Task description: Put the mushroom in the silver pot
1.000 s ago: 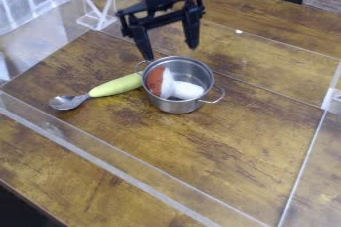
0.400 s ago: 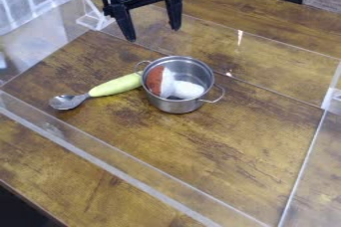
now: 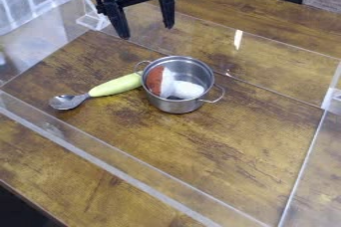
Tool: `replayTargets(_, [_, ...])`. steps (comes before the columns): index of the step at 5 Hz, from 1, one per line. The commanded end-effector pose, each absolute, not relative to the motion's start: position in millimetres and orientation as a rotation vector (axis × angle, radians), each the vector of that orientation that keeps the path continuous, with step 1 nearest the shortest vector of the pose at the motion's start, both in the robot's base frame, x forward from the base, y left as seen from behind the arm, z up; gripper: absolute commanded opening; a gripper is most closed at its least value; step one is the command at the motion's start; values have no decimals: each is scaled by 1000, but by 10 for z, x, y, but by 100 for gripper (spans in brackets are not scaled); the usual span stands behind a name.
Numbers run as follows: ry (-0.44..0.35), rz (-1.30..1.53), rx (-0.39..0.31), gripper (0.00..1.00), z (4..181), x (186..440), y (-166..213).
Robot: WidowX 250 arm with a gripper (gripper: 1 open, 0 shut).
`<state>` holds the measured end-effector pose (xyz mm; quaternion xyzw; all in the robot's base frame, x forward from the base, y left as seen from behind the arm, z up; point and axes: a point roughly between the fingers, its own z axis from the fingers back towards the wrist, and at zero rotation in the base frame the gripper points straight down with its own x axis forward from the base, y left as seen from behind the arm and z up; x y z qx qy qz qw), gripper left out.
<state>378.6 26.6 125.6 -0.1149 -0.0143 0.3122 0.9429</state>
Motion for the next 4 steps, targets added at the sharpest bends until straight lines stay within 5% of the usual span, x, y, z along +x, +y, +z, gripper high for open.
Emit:
replayTargets(1, [-127, 639, -244, 100, 1473, 3825, 346])
replayTargets(4, [-98, 540, -234, 100, 1123, 3837, 174])
